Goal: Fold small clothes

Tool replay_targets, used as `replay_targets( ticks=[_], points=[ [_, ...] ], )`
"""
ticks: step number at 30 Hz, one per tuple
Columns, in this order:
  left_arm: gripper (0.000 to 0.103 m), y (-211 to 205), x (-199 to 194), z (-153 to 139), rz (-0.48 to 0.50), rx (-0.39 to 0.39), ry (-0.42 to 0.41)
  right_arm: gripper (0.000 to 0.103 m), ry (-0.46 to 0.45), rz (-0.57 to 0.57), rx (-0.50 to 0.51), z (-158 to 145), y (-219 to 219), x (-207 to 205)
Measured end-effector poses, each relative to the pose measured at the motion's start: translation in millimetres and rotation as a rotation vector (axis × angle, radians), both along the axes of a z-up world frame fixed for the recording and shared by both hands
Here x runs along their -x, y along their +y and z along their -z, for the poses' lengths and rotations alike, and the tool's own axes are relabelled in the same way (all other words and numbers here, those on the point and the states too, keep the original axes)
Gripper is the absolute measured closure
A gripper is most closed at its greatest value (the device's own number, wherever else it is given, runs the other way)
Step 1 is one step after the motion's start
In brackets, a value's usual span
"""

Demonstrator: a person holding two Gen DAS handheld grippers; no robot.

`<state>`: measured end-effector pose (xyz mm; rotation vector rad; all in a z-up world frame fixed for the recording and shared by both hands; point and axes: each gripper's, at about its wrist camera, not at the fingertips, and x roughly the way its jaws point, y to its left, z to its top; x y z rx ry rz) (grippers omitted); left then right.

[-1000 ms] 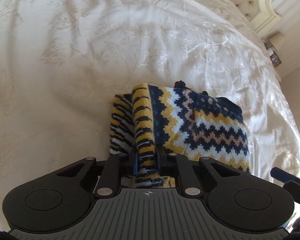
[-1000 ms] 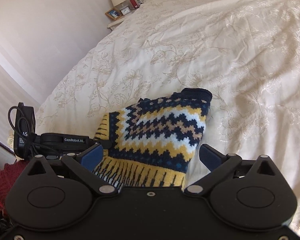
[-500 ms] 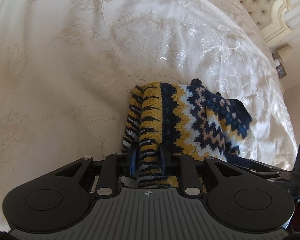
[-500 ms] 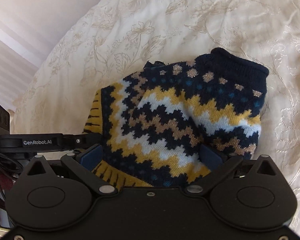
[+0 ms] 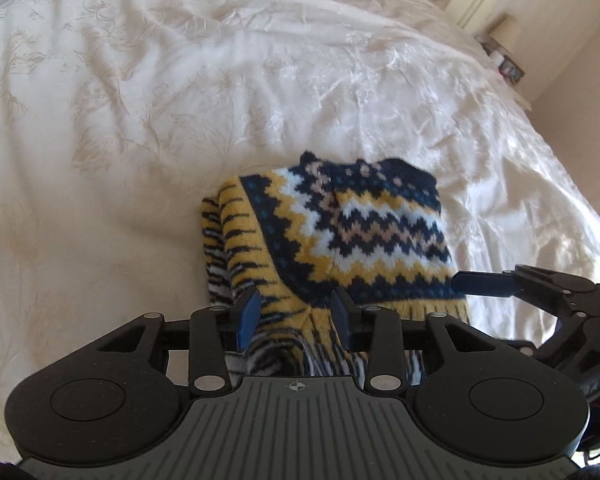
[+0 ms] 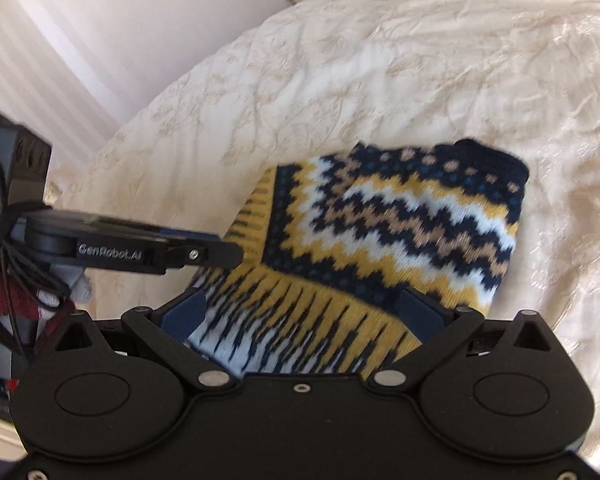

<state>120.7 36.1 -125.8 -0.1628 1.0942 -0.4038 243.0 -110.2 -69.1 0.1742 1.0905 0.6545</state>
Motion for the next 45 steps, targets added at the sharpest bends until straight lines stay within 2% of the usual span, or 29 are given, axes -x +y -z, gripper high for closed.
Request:
replay_targets(
  ticks=[2, 3, 5, 8, 11, 12, 13, 14, 15, 17, 20, 21, 25, 30, 34, 38, 40, 45],
  points=[
    [0.065, -2, 5, 14, 0.002, -0.056, 0.038, 0.000, 0.064, -0.055, 0.006, 15, 6, 5],
    [0.061, 1, 7, 22, -0.006, -0.078, 0.066, 0.000, 0.073, -0.072, 0.015, 19, 9, 9],
    [0.054, 9, 11, 34, -0.040, -0.059, 0.108, 0.000, 0.069, -0.082, 0.019, 18, 10, 14],
    [0.049, 18, 16, 32, -0.089, -0.032, 0.114, 0.000, 0.061, -0.052, -0.006, 4, 6, 17],
    [0.048, 18, 24, 20, -0.091, -0.031, 0.087, 0.000, 0.010, -0.003, 0.009, -13, -4, 26],
    [0.044, 17, 27, 15, -0.088, -0.033, 0.079, 0.000, -0.011, 0.019, 0.030, -20, -7, 30],
    [0.040, 15, 31, 11, -0.084, -0.035, 0.073, 0.000, -0.032, 0.045, 0.057, -26, -12, 36],
    [0.030, 14, 34, 6, -0.078, -0.039, 0.065, 0.000, -0.050, 0.067, 0.078, -30, -15, 39],
    [0.025, 11, 40, 1, -0.072, -0.041, 0.047, 0.000, -0.072, 0.095, 0.099, -36, -18, 43],
    [0.023, 5, 50, -11, -0.070, -0.063, -0.001, 0.000, -0.103, 0.151, 0.135, -44, -24, 50],
    [0.006, -7, 64, -29, -0.078, -0.127, -0.051, 0.000, -0.138, 0.241, 0.178, -57, -35, 59],
    [0.004, -10, 68, -34, -0.085, -0.141, -0.060, 0.000, -0.143, 0.272, 0.189, -60, -39, 61],
    [0.004, -26, 74, -46, -0.081, -0.204, -0.050, 0.000, -0.145, 0.340, 0.211, -70, -50, 68],
    [0.004, -38, 79, -52, -0.062, -0.203, -0.005, 0.000, -0.152, 0.345, 0.215, -74, -57, 76],
    [0.005, -50, 84, -58, -0.061, -0.276, -0.014, 0.000, -0.149, 0.361, 0.221, -76, -62, 80],
    [0.007, -55, 84, -65, -0.093, -0.311, -0.027, 0.000, -0.159, 0.373, 0.177, -79, -70, 82],
    [0.013, -56, 84, -69, -0.107, -0.308, -0.046, 0.000, -0.155, 0.374, 0.146, -80, -73, 81],
    [0.013, -56, 80, -79, -0.144, -0.326, -0.070, 0.000, -0.145, 0.370, 0.094, -81, -74, 78]
  ],
)
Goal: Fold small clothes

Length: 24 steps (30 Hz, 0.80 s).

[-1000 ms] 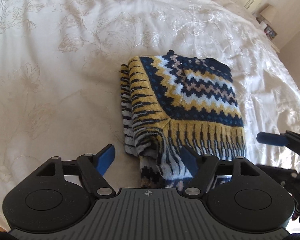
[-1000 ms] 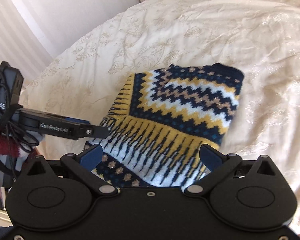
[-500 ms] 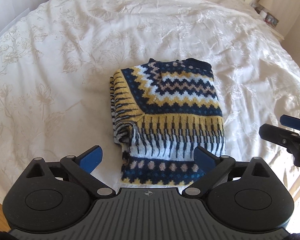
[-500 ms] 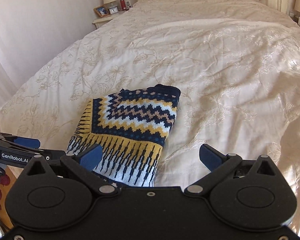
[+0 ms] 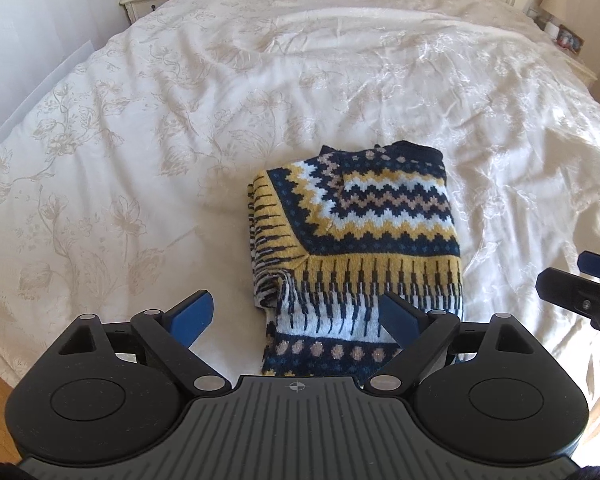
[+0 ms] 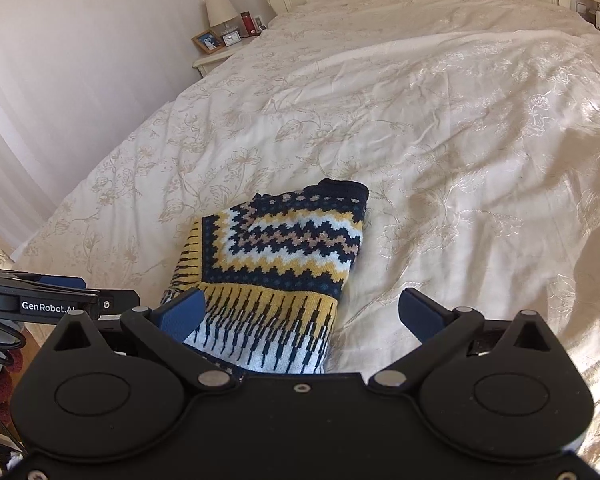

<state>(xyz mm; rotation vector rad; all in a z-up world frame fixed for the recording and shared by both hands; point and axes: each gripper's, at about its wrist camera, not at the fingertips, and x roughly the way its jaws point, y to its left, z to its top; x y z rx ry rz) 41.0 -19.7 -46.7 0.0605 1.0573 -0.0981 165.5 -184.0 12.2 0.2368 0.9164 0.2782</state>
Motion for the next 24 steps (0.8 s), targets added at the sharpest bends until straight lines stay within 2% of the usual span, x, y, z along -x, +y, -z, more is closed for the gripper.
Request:
replay_targets(
  ticks=[5, 13, 19, 22, 24],
  points=[
    [0.014, 0, -2, -8, -0.024, -0.014, -0.031, 0.000, -0.041, -0.004, 0.007, -7, 6, -1],
    [0.016, -1, 0, -13, -0.019, -0.019, -0.049, 0.000, -0.060, 0.050, -0.054, -15, 3, -6],
    [0.016, -2, 3, -11, -0.020, -0.015, -0.036, 0.001, -0.050, 0.044, 0.027, -17, 12, -6],
    [0.016, -2, 5, -10, -0.013, -0.024, -0.036, 0.001, -0.044, 0.079, 0.104, -16, 18, -4],
    [0.016, -2, 6, -9, -0.013, -0.025, -0.033, 0.001, -0.021, 0.093, 0.119, -13, 18, -5]
  ],
)
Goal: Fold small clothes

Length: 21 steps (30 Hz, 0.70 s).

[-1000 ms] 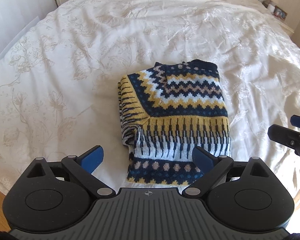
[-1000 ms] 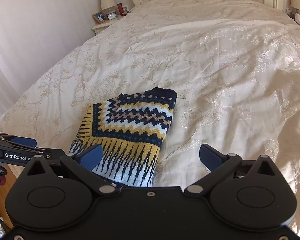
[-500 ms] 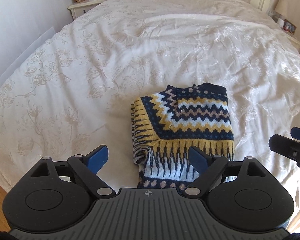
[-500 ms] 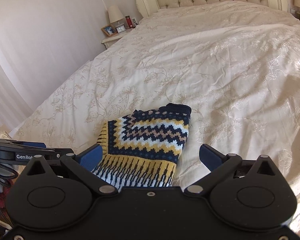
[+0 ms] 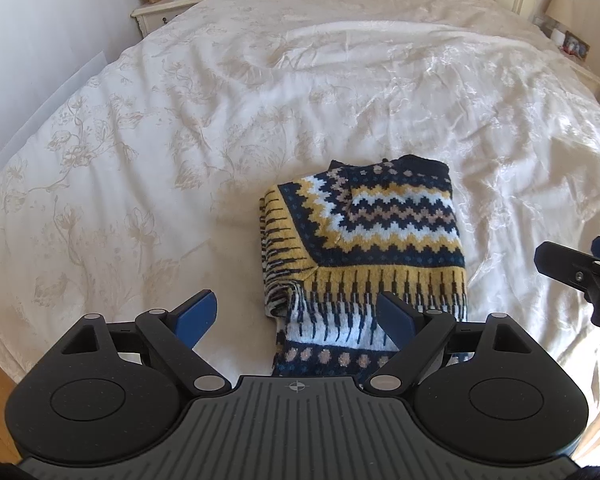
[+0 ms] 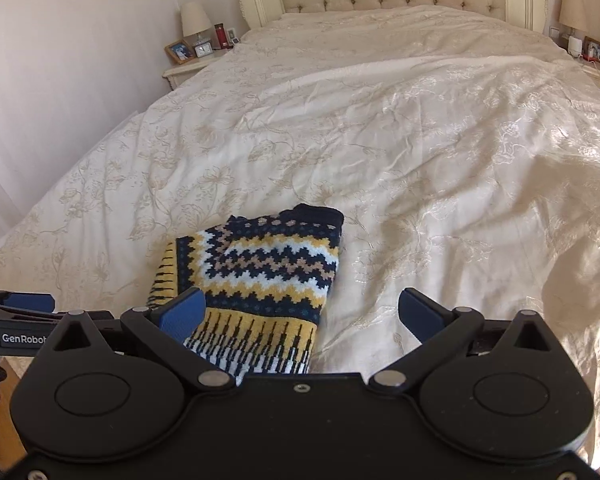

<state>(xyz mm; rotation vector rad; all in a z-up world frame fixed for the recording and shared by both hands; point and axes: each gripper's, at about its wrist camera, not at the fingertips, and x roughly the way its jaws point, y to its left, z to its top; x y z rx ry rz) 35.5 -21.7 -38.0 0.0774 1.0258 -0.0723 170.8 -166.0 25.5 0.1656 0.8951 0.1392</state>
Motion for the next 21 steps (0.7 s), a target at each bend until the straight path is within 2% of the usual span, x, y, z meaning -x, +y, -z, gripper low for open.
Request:
replay_targets(
  ticks=[5, 11, 21],
  points=[
    [0.017, 3, 1, 7, -0.018, 0.001, 0.022, 0.001, 0.052, 0.036, -0.028, 7, -4, -1],
    [0.017, 5, 4, 14, -0.039, -0.046, 0.037, 0.001, 0.074, 0.035, -0.016, 11, -4, 0],
    [0.017, 11, 4, 29, -0.060, -0.054, 0.100, 0.001, 0.119, 0.016, -0.025, 20, 1, -2]
  ],
)
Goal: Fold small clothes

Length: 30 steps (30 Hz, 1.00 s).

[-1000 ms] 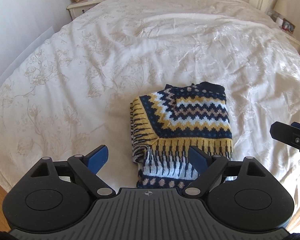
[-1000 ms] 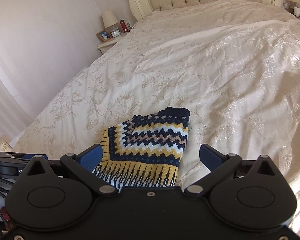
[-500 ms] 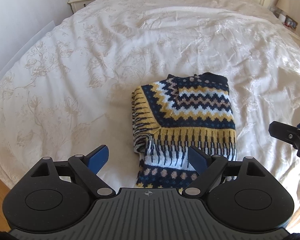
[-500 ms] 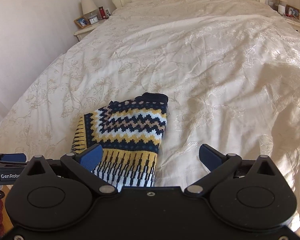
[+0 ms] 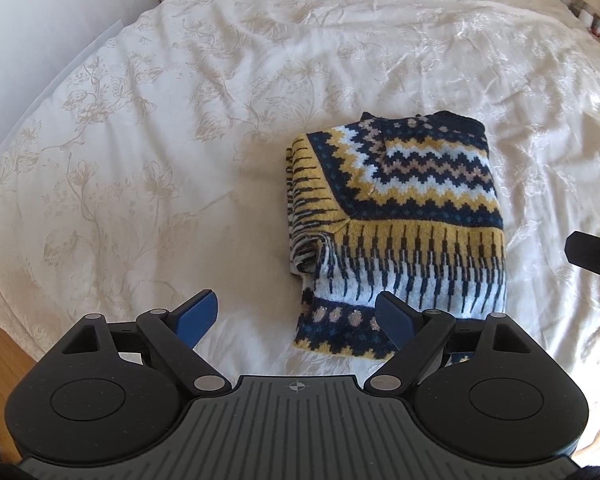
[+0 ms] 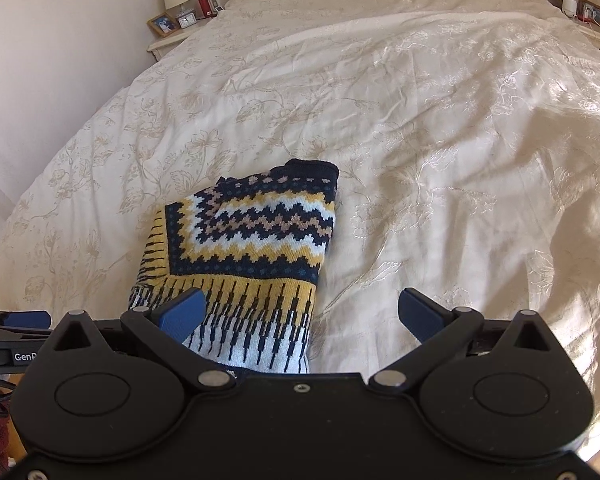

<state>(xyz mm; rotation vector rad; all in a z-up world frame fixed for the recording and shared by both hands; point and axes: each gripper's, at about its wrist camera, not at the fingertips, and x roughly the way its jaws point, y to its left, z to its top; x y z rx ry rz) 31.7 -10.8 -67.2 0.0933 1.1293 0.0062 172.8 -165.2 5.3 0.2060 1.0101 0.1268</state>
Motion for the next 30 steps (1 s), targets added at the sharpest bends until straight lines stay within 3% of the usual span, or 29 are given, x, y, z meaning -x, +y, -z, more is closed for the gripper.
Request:
replay_targets(
  ticks=[13, 30],
  points=[
    [0.017, 4, -4, 12, -0.005, 0.001, 0.046, 0.001, 0.047, -0.010, -0.008, 11, 7, 1],
    [0.017, 13, -15, 12, -0.038, 0.008, 0.048, 0.001, 0.080, -0.011, -0.024, 21, 7, -1]
  ],
)
